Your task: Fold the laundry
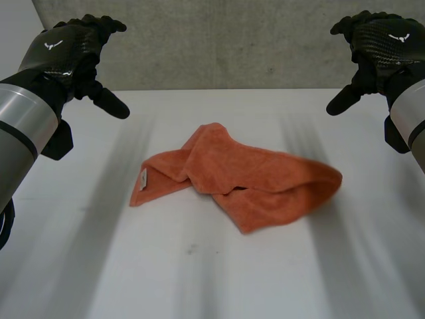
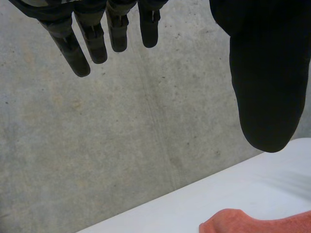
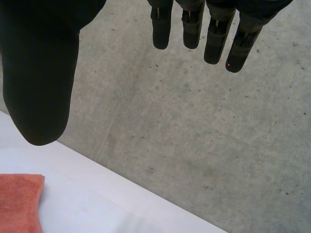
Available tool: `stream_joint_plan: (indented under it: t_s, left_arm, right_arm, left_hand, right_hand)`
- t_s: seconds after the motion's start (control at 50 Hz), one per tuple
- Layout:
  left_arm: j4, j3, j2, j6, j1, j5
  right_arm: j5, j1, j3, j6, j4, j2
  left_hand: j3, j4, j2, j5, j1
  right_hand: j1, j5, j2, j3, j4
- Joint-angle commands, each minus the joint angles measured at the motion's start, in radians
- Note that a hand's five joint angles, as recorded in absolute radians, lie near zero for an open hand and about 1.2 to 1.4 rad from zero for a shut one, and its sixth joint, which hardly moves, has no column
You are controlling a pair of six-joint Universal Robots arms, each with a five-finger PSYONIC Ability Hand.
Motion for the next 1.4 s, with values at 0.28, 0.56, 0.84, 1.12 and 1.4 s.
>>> stream_joint_plan:
  t_s: [0.28, 0.56, 0.84, 1.12, 1.4]
  left_arm:
    - [0.015, -0.002, -0.082, 0.009, -0.011, 0.043]
    - [0.109, 0.182, -0.539, 0.248, -0.097, 0.123]
    - [0.261, 0.318, -0.861, 0.378, -0.103, 0.255]
    - [0.302, 0.374, -0.87, 0.378, -0.103, 0.227]
    - [0.333, 0.296, -0.82, 0.377, -0.102, 0.219]
  right_arm:
    - [-0.081, 0.004, 0.007, -0.11, 0.029, 0.024]
    - [-0.092, -0.019, 0.013, -0.18, 0.106, 0.273]
    - [-0.127, -0.01, -0.119, -0.061, -0.055, 0.645]
    - [-0.129, -0.007, -0.26, -0.063, -0.087, 0.728]
    - [-0.155, -0.012, -0.274, -0.057, -0.02, 0.733]
  left_hand:
    - [-0.025, -0.016, -0.012, -0.03, -0.01]
    - [-0.013, -0.004, 0.0, -0.019, 0.001]
    - [0.083, 0.092, 0.096, 0.078, 0.098]
    - [1.184, 1.193, 1.197, 1.179, 1.199]
    - [1.184, 1.193, 1.197, 1.179, 1.199]
  right_hand:
    - [-0.029, -0.057, -0.044, -0.036, -0.056]
    - [-0.029, -0.057, -0.044, -0.036, -0.056]
    - [0.096, 0.067, 0.081, 0.088, 0.069]
    - [1.193, 1.164, 1.178, 1.185, 1.166]
    - [0.904, 0.876, 0.889, 0.897, 0.877]
